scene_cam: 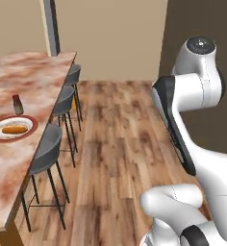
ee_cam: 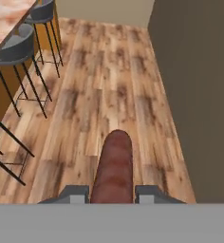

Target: Move the hot dog bun to the plate on the dining table and place the condiment next to that plate. Then navigate to the fridge and take the sausage and place it on the plate as well.

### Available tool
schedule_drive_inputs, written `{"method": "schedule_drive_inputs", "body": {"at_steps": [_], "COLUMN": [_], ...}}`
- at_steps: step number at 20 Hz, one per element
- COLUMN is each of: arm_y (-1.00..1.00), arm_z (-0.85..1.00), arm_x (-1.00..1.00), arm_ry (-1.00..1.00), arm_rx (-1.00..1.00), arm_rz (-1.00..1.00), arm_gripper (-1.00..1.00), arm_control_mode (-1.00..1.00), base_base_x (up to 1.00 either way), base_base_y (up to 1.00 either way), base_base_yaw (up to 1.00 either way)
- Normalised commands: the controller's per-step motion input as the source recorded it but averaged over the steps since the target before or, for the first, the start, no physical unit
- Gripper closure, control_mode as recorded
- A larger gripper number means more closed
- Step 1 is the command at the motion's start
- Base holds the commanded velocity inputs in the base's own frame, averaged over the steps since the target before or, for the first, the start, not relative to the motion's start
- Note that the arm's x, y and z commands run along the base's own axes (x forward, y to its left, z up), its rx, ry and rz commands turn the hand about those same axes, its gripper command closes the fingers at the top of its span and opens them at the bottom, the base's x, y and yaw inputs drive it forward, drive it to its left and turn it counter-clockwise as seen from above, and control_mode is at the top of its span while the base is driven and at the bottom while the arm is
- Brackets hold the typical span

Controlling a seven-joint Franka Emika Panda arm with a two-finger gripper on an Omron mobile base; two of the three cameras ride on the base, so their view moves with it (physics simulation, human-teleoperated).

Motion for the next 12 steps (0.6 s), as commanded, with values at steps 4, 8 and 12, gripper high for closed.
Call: {"method": "schedule_drive_inputs", "body": {"at_steps": [4,8,12], "arm_y": [0.0,0.0,0.0], "arm_z": [0.0,0.0,0.0], "arm_x": [0.0,0.0,0.0], "arm_ry": [0.0,0.0,0.0], "arm_rx": [0.0,0.0,0.0], "arm_rz": [0.0,0.0,0.0], "arm_gripper": [1.0,1.0,1.0], "arm_control_mode": [1.0,1.0,1.0], "base_base_x": [0.69,0.67,0.65], "base_base_y": [-0.22,-0.24,-0.28], "base_base_yaw": [0.7,0.69,0.68]}}
